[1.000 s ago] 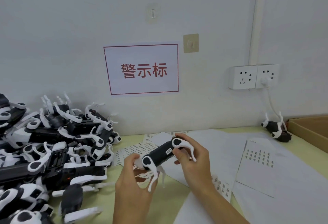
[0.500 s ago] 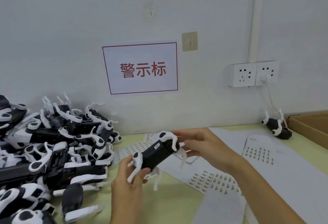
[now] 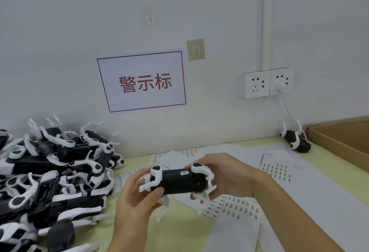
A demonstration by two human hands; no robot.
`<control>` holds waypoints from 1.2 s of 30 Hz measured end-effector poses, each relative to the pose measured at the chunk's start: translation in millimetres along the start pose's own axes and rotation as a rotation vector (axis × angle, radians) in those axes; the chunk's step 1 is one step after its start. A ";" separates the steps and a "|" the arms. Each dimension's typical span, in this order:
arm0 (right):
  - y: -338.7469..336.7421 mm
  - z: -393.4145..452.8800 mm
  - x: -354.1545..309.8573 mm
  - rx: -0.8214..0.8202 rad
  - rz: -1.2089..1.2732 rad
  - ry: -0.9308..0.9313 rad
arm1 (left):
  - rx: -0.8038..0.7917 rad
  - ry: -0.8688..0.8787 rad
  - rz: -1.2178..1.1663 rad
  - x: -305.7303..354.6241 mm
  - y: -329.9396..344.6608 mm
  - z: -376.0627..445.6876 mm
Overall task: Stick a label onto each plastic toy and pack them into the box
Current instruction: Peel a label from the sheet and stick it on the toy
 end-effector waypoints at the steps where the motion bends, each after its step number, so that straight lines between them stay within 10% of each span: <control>1: -0.8 -3.3 3.9 -0.027 0.015 0.024 | -0.015 -0.014 0.002 -1.5 6.3 0.9; 18: -114.6 -140.2 40.4 0.320 0.420 -0.279 | -0.166 -0.307 -0.076 -91.0 193.2 15.1; 28: -199.1 -291.4 104.3 0.959 0.678 -0.313 | -0.859 -0.037 0.999 -201.6 347.3 -66.1; 36: -290.8 -425.6 133.0 1.388 0.604 -0.158 | -0.919 0.087 1.235 -271.9 428.7 -111.9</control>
Point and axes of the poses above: each hand's wrist, its own z-axis towards the middle knuckle, its own y-axis out of the palm, x = y × z, the point moved 9 cm from there along z, towards the middle knuckle, and after that the axes turned 13 degrees about -z, right-handed, at the moved point
